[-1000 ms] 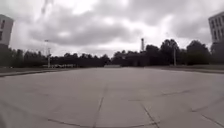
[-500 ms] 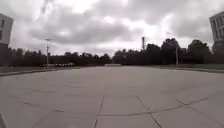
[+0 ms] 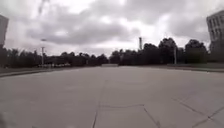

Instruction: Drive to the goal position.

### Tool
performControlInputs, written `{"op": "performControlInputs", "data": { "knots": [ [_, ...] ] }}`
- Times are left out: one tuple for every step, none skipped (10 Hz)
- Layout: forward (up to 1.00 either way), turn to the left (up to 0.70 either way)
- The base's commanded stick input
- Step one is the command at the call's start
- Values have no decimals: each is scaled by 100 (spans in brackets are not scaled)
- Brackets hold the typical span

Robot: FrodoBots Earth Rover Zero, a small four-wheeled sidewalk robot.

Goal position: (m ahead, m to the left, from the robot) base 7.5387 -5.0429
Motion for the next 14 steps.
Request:
{"op": "performControlInputs", "data": {
  "knots": [
    [100,0],
    [100,0],
    [100,0],
    [100,0],
    [100,0],
    [100,0],
    [100,0],
    [100,0],
    [100,0],
    [100,0],
    [100,0],
    [100,0],
    [100,0],
    [100,0]
  ]
}}
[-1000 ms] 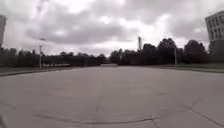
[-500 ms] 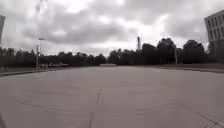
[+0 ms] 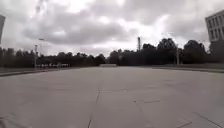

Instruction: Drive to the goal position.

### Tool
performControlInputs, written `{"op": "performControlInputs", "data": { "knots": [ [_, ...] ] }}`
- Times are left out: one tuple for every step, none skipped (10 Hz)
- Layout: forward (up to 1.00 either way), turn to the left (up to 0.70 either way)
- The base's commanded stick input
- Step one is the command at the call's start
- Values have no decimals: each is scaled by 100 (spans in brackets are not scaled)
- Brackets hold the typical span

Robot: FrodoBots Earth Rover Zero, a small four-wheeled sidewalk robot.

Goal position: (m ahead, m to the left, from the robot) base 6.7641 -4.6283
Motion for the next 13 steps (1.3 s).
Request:
{"op": "performControlInputs", "data": {
  "knots": [
    [100,0],
    [100,0],
    [100,0],
    [100,0],
    [100,0],
    [100,0],
    [100,0],
    [100,0],
    [100,0],
    [100,0],
    [100,0],
    [100,0],
    [100,0]
  ]
}}
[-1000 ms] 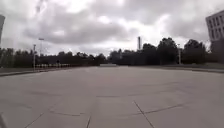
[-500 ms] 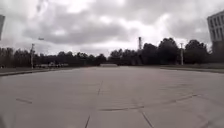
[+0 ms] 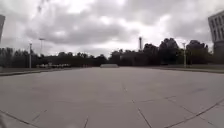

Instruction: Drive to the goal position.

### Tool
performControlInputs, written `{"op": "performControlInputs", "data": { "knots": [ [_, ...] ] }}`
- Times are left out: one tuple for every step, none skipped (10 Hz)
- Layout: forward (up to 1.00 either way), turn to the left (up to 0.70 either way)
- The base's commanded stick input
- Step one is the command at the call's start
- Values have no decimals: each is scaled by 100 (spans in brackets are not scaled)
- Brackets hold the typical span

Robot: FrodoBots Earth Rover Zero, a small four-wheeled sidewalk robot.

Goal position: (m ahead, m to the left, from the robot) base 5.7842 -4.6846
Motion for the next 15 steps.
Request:
{"op": "performControlInputs", "data": {
  "knots": [
    [100,-10],
    [100,-7],
    [100,0],
    [100,0],
    [100,0],
    [100,0],
    [100,0],
    [100,0],
    [100,0],
    [100,0],
    [100,0],
    [100,0],
    [100,0],
    [100,0],
    [100,0]
  ]
}}
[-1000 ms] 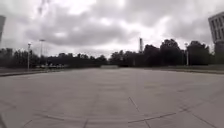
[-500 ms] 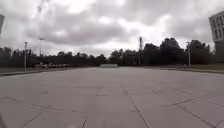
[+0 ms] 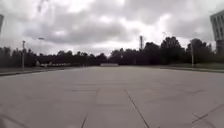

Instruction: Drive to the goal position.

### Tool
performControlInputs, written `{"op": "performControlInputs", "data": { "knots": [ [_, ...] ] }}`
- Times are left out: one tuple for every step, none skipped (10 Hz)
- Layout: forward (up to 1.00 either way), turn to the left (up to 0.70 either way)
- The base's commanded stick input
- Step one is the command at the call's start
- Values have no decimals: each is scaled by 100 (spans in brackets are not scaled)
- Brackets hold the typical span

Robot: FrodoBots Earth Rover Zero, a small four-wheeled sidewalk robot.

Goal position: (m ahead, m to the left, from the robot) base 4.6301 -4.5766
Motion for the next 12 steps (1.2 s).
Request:
{"op": "performControlInputs", "data": {
  "knots": [
    [100,-6],
    [100,-3],
    [100,0],
    [100,0],
    [100,0],
    [100,0],
    [100,0],
    [100,0],
    [100,0],
    [100,0],
    [100,0],
    [100,0]
  ]
}}
